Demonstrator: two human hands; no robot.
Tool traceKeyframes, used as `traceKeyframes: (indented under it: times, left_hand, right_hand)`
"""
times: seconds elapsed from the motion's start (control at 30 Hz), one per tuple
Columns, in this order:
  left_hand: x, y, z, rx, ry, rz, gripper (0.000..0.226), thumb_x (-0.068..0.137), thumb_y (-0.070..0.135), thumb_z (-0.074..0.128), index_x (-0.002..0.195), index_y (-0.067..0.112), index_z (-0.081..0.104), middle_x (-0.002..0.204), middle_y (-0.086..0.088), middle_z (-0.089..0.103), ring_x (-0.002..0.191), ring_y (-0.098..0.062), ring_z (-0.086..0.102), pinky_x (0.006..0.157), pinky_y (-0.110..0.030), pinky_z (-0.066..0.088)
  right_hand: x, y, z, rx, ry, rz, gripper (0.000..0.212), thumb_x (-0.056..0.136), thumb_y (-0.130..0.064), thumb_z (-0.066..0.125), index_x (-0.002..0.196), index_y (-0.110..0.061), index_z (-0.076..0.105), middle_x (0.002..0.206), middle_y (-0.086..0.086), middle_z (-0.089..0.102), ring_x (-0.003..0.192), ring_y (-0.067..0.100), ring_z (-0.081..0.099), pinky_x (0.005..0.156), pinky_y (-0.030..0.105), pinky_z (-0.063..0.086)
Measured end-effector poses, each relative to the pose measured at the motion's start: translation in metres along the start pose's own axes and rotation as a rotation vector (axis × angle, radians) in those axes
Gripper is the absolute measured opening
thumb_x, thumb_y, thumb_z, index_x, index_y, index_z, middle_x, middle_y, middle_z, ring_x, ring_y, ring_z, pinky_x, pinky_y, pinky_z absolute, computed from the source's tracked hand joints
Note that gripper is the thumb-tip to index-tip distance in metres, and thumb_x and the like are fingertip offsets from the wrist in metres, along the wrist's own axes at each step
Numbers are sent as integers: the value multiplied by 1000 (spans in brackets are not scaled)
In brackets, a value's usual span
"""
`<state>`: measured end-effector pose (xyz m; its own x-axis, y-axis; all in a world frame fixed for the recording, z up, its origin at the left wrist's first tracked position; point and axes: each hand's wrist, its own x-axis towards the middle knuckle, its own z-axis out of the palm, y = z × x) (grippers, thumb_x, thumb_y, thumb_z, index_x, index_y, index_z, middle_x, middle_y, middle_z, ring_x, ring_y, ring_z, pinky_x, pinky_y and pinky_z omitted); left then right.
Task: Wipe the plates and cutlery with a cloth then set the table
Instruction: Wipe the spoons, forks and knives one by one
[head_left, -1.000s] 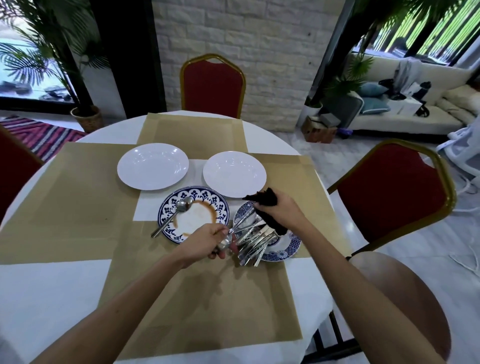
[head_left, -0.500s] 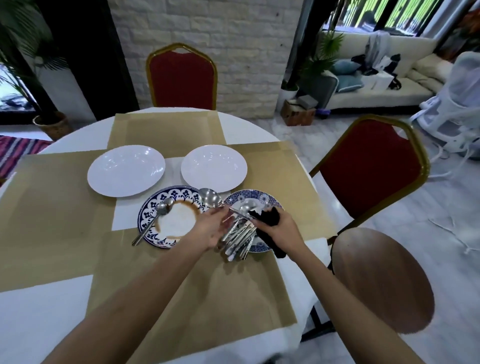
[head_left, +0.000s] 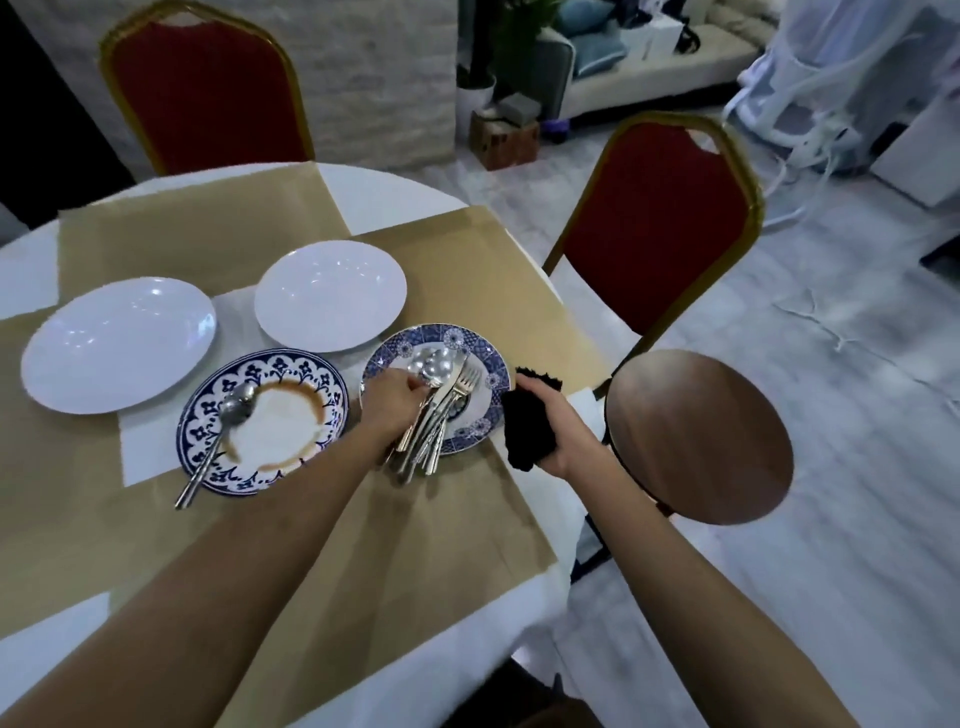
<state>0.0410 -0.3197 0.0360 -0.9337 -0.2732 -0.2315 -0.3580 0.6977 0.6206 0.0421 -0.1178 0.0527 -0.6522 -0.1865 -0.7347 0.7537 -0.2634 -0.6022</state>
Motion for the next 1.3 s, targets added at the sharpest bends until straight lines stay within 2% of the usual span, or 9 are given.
traceKeyframes:
  times: [0.2, 0.3, 0.4, 0.6, 0.7, 0.83, 0.9, 1.0, 1.3]
  left_hand:
    - [3, 1, 8, 107, 67, 61, 22, 93, 20, 59, 102, 3, 68, 102, -16, 70, 94, -28, 63, 82, -33, 45]
    - [0, -1, 6, 90, 129, 79, 19, 91, 20, 61, 99, 4, 67, 95, -13, 70, 82, -21, 60, 76, -31, 44]
    - [-7, -7, 1, 56, 171, 72, 22, 93, 23, 59, 99, 3, 67, 92, -12, 70, 75, -17, 55, 70, -27, 41]
    - [-24, -57, -31, 64, 324, 2, 17, 93, 14, 52, 102, 6, 64, 93, -16, 68, 88, -34, 63, 74, -38, 47]
    - [-35, -101, -56, 277, 376, -82, 26, 92, 13, 50, 116, 6, 59, 114, -19, 61, 104, -36, 56, 82, -41, 45]
    - [-61, -151, -85, 606, 300, -308, 39, 93, 11, 44, 132, 11, 45, 128, -13, 49, 113, -31, 47, 89, -38, 40]
    - [-66, -163, -91, 689, 248, -354, 35, 94, 13, 43, 129, 14, 47, 128, -8, 49, 114, -28, 47, 91, -35, 40]
    - [-65, -166, -93, 726, 200, -359, 36, 93, 11, 46, 129, 16, 48, 130, -7, 46, 118, -25, 45, 93, -32, 39]
    - [-60, -156, -99, 421, 299, -387, 28, 88, 11, 45, 116, 10, 47, 115, -11, 54, 104, -29, 54, 79, -36, 42]
  right_hand:
    - [-4, 9, -2, 12, -19, -57, 14, 83, -6, 70, 93, -3, 62, 83, 10, 62, 75, 21, 61, 60, 28, 52]
    - [-3, 11, 0, 6, -17, -74, 20, 84, -2, 68, 101, 3, 61, 92, 15, 64, 83, 24, 63, 73, 31, 55]
    - [-4, 10, 9, 79, -22, -39, 28, 89, -5, 63, 114, 4, 56, 90, 16, 64, 77, 25, 63, 61, 30, 57]
    - [-2, 5, 52, -41, -100, 78, 11, 93, -14, 58, 102, -8, 59, 82, 13, 64, 70, 24, 61, 53, 31, 54]
    - [0, 6, 84, -131, -146, 96, 7, 92, -15, 58, 92, -8, 59, 73, 12, 65, 63, 23, 62, 58, 32, 54]
    - [3, 15, 127, -200, -267, 139, 16, 91, -19, 58, 99, -5, 58, 70, 12, 64, 71, 28, 59, 79, 49, 54]
    - [3, 21, 147, -149, -326, 149, 19, 91, -16, 58, 104, -2, 56, 70, 13, 63, 69, 27, 58, 65, 41, 60]
    - [7, 30, 172, -146, -309, 138, 15, 90, -15, 60, 98, -4, 54, 75, 11, 58, 59, 18, 52, 39, 21, 47]
    - [26, 43, 201, -286, -347, 185, 53, 96, -60, 39, 100, -12, 63, 72, 5, 70, 55, 13, 52, 34, 17, 35]
